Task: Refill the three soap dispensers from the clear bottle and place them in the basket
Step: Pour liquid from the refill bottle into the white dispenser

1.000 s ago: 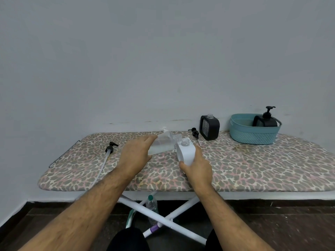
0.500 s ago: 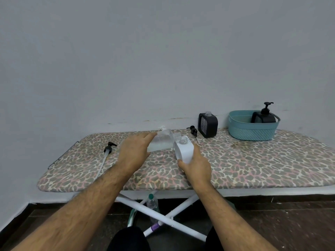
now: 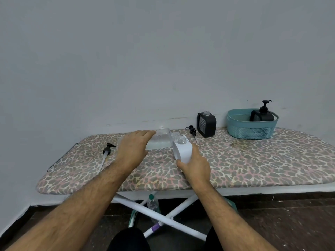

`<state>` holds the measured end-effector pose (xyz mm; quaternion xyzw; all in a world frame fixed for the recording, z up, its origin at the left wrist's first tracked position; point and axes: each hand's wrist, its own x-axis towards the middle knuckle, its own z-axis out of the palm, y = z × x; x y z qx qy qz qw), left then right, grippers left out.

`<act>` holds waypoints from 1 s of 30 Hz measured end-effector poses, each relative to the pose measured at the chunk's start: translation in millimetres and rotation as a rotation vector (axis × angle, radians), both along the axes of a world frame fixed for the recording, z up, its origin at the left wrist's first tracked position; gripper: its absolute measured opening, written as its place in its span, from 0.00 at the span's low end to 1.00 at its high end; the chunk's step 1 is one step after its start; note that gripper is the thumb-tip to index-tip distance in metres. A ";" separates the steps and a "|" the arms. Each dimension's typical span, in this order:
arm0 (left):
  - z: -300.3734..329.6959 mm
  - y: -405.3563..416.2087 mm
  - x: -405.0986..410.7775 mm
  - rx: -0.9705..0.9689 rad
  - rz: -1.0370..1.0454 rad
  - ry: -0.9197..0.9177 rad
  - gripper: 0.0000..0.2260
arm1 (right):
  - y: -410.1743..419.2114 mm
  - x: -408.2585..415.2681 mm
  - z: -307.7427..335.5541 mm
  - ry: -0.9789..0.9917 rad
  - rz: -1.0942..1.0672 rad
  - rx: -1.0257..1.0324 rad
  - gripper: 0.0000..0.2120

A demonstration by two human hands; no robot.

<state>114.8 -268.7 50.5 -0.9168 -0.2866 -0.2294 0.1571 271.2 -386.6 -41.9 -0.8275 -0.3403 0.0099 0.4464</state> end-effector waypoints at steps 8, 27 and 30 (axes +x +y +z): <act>1.9 -0.2 2.3 0.030 -0.003 -0.008 0.32 | -0.3 1.1 -0.7 -0.012 -0.006 -0.005 0.35; 2.9 5.6 4.0 0.052 -0.013 -0.003 0.33 | -0.2 1.0 0.9 -0.022 -0.016 -0.019 0.36; 2.5 6.4 3.6 0.052 -0.019 -0.008 0.34 | -0.6 0.9 1.0 -0.025 -0.018 -0.021 0.37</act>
